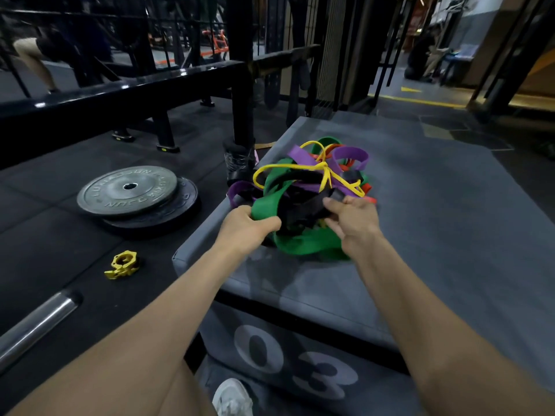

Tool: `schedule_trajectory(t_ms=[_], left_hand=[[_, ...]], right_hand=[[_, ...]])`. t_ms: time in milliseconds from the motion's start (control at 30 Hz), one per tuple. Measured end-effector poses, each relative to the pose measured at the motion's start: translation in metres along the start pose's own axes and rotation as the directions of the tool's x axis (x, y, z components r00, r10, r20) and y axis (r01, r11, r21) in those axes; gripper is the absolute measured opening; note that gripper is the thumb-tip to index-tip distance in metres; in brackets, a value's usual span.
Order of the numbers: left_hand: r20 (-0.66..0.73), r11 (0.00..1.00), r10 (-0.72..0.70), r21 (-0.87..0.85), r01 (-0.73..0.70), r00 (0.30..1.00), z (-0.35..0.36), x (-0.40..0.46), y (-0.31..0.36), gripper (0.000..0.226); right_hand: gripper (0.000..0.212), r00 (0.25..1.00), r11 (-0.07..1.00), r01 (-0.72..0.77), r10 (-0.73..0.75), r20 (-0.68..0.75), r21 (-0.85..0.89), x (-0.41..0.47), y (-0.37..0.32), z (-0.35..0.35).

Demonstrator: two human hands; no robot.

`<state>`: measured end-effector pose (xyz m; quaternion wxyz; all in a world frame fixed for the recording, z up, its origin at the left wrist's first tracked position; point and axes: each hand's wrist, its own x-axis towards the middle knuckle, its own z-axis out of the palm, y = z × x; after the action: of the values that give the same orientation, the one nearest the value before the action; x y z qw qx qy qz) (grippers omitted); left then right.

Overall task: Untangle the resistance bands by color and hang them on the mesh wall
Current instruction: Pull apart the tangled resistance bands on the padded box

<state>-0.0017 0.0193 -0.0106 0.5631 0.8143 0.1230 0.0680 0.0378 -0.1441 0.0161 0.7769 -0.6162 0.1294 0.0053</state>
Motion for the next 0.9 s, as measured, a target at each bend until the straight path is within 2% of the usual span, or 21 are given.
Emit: schedule_trajectory(t_ms=[67, 100, 267, 367, 467, 533, 600, 700, 733, 800, 867, 900], left_hand=[[-0.046, 0.999, -0.008, 0.045, 0.01, 0.999, -0.005, 0.001, -0.004, 0.041], [-0.061, 0.997, -0.009, 0.073, 0.014, 0.998, -0.008, -0.001, -0.005, 0.042], [-0.04, 0.984, 0.059, 0.168, -0.052, 0.997, -0.004, -0.01, -0.006, 0.045], [0.013, 0.968, 0.147, 0.202, -0.146, 0.989, 0.006, -0.015, -0.002, 0.032], [0.08, 0.964, 0.195, 0.167, -0.206, 0.978, 0.014, -0.019, 0.0, 0.034], [0.118, 0.96, 0.185, 0.192, -0.205, 0.976, 0.017, -0.02, 0.0, 0.038], [0.112, 0.926, 0.181, 0.316, -0.208, 0.977, 0.02, -0.021, 0.001, 0.045], [-0.044, 0.864, 0.194, 0.48, -0.15, 0.98, 0.025, -0.025, 0.006, 0.058], [-0.115, 0.855, 0.246, 0.494, -0.159, 0.963, 0.028, -0.026, 0.007, 0.065], [-0.189, 0.802, 0.429, 0.53, -0.276, 0.883, 0.032, -0.029, 0.012, 0.08], [-0.129, 0.734, 0.55, 0.545, -0.404, 0.825, 0.036, -0.027, 0.015, 0.093], [-0.054, 0.695, 0.582, 0.552, -0.461, 0.812, 0.038, -0.024, 0.016, 0.094]], right_hand=[[0.028, 1.0, 0.989, -0.001, 0.001, -0.002, 0.147, 0.004, -0.008, -0.008], [0.025, 1.0, 0.982, 0.004, -0.006, 0.007, 0.187, 0.005, -0.011, -0.013], [0.029, 0.995, 0.991, 0.087, -0.092, 0.049, 0.102, 0.005, -0.012, -0.022], [0.03, 0.988, 0.98, 0.13, -0.141, 0.062, 0.15, 0.003, -0.014, -0.026], [0.008, 0.966, 0.969, 0.205, -0.223, 0.132, 0.141, 0.002, -0.017, -0.036], [0.01, 0.959, 0.964, 0.26, -0.264, 0.103, 0.056, 0.003, -0.019, -0.045], [0.014, 0.947, 0.935, 0.321, -0.321, 0.026, -0.149, 0.006, -0.022, -0.053], [0.007, 0.887, 0.777, 0.403, -0.461, -0.001, -0.483, 0.005, -0.025, -0.061], [0.007, 0.867, 0.716, 0.418, -0.497, 0.011, -0.559, 0.002, -0.026, -0.063], [0.011, 0.843, 0.64, 0.437, -0.536, 0.04, -0.632, -0.003, -0.028, -0.065], [0.02, 0.845, 0.602, 0.452, -0.525, 0.101, -0.658, -0.008, -0.028, -0.066], [0.024, 0.844, 0.568, 0.465, -0.517, 0.146, -0.678, -0.01, -0.026, -0.067]])
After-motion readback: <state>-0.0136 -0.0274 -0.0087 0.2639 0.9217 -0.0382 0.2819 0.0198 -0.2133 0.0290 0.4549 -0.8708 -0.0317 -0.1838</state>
